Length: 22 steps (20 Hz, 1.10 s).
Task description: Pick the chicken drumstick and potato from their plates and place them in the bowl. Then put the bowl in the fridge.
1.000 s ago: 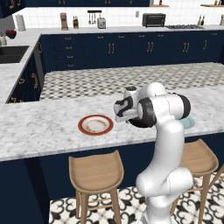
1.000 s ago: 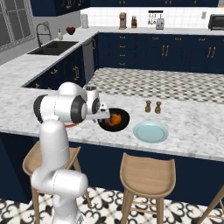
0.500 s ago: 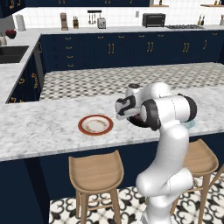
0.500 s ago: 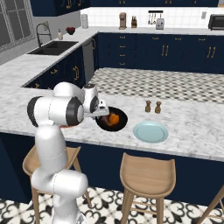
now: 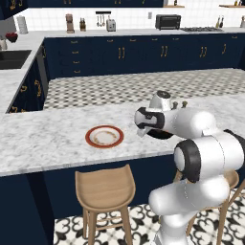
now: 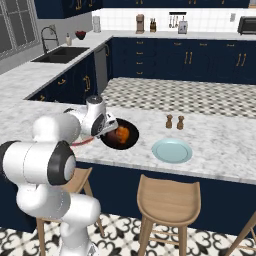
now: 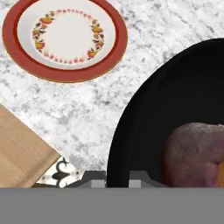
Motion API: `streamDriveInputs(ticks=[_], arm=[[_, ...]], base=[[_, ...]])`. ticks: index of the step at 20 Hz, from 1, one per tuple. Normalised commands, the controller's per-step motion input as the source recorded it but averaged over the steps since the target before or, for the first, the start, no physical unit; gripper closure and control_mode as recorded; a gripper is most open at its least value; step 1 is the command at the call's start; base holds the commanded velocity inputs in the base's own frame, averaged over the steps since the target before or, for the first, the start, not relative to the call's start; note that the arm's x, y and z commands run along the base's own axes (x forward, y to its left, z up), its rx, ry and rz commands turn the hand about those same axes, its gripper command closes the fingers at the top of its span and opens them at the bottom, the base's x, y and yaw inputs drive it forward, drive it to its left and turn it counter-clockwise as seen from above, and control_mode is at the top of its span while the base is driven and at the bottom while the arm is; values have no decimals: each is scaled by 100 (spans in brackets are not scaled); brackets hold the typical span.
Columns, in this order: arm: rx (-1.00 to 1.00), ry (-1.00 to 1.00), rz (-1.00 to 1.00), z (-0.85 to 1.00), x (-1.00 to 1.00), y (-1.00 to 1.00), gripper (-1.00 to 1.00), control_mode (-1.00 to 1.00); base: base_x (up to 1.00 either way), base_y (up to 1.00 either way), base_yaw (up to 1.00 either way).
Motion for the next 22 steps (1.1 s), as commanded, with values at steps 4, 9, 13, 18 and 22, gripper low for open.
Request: streamDriveInputs(ticks=[4, 9, 13, 18, 22], arm=[[-22, 0, 57, 46, -100, 1, 100, -100], [-35, 0, 58, 47, -100, 1, 100, -100], [-22, 0, 36, 48, -100, 0, 100, -100], [-4, 0, 26, 34, -100, -7, 100, -100], [0, -3, 18, 31, -100, -5, 100, -100]], base=[[0, 0, 0], [0, 0, 0], [0, 0, 0], [0, 0, 0], [0, 0, 0]])
